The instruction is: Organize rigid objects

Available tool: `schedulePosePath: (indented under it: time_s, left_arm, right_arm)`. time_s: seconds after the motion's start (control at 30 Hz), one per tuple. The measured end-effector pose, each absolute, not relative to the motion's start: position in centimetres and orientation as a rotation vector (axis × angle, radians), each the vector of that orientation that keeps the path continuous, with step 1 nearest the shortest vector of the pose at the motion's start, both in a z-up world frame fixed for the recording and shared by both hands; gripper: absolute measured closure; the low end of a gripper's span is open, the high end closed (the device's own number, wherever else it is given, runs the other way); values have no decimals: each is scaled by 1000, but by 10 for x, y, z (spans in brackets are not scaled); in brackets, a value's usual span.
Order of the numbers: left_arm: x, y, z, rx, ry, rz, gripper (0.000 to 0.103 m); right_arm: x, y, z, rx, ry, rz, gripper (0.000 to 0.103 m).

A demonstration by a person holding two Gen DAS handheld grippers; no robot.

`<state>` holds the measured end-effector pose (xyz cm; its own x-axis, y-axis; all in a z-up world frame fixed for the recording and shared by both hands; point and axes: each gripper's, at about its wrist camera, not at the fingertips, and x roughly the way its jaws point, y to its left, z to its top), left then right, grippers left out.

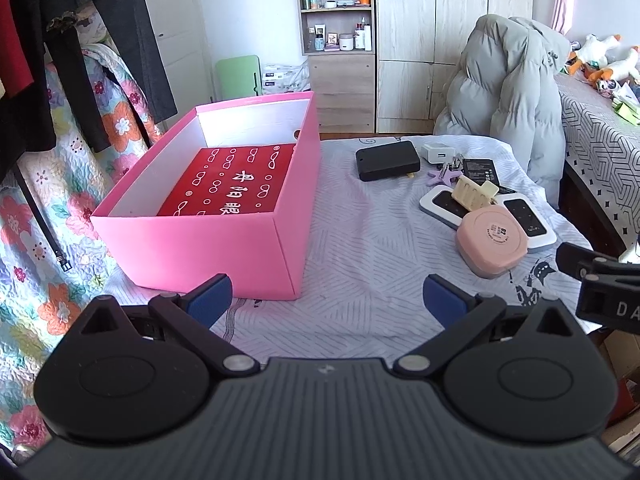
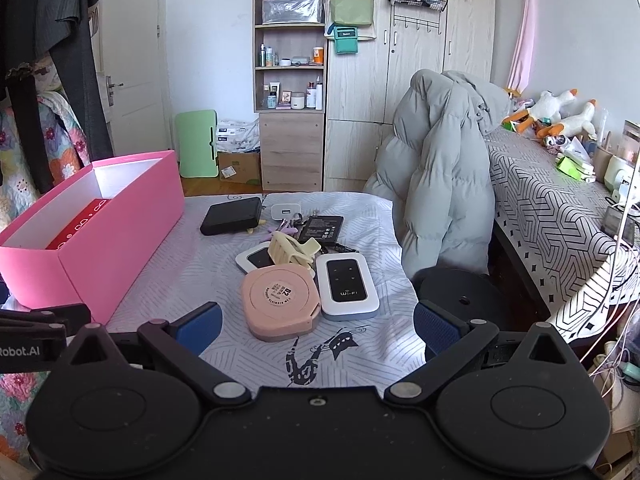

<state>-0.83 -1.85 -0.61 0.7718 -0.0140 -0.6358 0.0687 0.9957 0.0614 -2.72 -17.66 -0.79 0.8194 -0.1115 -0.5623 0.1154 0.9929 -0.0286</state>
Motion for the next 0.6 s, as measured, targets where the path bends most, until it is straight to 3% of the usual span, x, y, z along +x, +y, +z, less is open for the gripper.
schedulePosePath:
  time_s: [0.6]
  left_arm:
    - [-7, -14, -9, 76, 706, -48, 0]
  right_arm:
    - [-29, -171, -9, -6, 602, -106, 0]
